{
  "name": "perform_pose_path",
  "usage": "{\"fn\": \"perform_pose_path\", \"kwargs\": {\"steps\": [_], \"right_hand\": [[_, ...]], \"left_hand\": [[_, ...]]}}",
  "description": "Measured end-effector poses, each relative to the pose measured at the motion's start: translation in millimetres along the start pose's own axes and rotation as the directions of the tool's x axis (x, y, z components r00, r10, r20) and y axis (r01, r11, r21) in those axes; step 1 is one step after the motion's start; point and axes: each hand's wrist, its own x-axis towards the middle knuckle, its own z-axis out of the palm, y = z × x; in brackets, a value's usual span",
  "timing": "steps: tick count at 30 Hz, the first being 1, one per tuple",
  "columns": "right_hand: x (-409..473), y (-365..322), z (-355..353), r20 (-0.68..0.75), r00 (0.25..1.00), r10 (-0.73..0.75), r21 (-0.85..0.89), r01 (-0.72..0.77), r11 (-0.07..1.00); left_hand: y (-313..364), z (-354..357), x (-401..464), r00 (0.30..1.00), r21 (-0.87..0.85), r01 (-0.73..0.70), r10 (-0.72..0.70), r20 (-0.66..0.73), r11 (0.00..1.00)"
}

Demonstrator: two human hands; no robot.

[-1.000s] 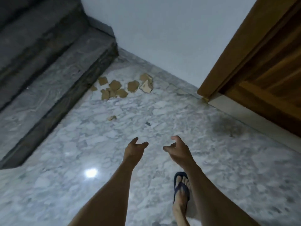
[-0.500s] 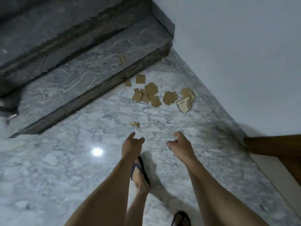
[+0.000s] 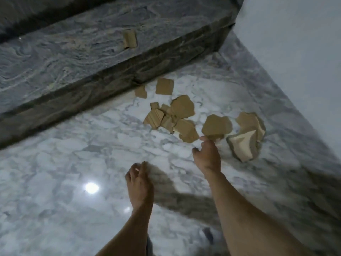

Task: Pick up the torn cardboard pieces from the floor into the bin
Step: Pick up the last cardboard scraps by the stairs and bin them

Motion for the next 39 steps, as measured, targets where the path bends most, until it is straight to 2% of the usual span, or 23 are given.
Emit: {"fn": "perform_pose_path", "kwargs": {"steps": [2,5,8,11,13,15,18,20,22,25,29,31,34,37,39], "right_hand": [[25.0,-6.3,12.7,-0.119,0.984,-0.129,-0.01,0.129,0.992],[49.0,-28.4,35.6,-0.222,0.935,-0.278,0.052,0.296,0.954],[62.5,-38.5,50.4,-0.273,0.885,-0.377,-0.076,0.371,0.925],[76.5,-37.5,54.4,-0.185,0.867,-0.463,-0.35,0.382,0.855],[84.8,-33.2,52.8,-0.119,0.866,-0.486,-0.466,0.383,0.797],[85.2,-25.8,50.6,-0.099,0.867,-0.488,-0.474,0.39,0.79],[81.6,-11.9,48.5,-0.118,0.855,-0.505,-0.44,0.411,0.799],[85.6,-8.1,49.3,-0.08,0.865,-0.496,-0.464,0.408,0.786],[90.6,-12.5,46.6,-0.02,0.896,-0.443,-0.368,0.405,0.837],[99.3,-22.7,29.9,0.09,0.929,-0.359,-0.15,0.369,0.917],[101.6,-36.3,-9.8,0.04,0.977,-0.211,0.146,0.203,0.968],[101.2,-39.7,-23.5,-0.006,0.989,-0.145,0.268,0.141,0.953],[100.3,-43.1,-29.9,0.014,0.993,-0.12,0.289,0.111,0.951],[98.2,-49.5,-24.6,0.09,0.992,-0.086,0.223,0.064,0.973],[97.8,-57.1,-22.5,0.123,0.991,-0.06,0.237,0.029,0.971]], "left_hand": [[-4.7,8.0,8.0,0.994,-0.069,-0.044,0.037,-0.102,0.997],[-0.2,3.6,43.8,0.983,-0.073,-0.113,0.101,-0.152,0.991],[34.7,-8.9,97.2,0.97,-0.108,-0.171,0.148,-0.191,0.979],[88.1,-20.8,140.6,0.964,-0.14,-0.175,0.141,-0.226,0.974],[113.1,-21.3,159.7,0.986,-0.049,-0.106,0.099,-0.135,0.993],[123.2,-16.9,167.5,0.996,0.048,-0.073,0.075,-0.052,0.996],[123.5,-10.1,171.8,0.998,0.01,-0.05,0.05,-0.046,0.999],[121.3,-9.9,174.6,0.996,0.005,-0.066,0.066,-0.055,0.998],[116.4,-13.3,177.3,0.994,0.01,-0.098,0.099,-0.047,0.995],[106.4,-24.6,179.4,0.997,-0.079,-0.082,0.081,-0.013,0.994],[89.3,-44.5,177.9,1.0,-0.283,0.008,-0.006,0.008,0.959],[83.2,-48.4,179.9,1.0,-0.308,0.004,0.001,0.018,0.951],[86.1,-50.1,182.2,0.996,-0.216,-0.054,0.069,0.064,0.975],[105.3,-47.4,175.1,0.982,0.099,-0.146,0.132,0.134,0.984],[120.5,-38.1,169.4,0.974,0.189,-0.208,0.185,0.134,0.96]]}}
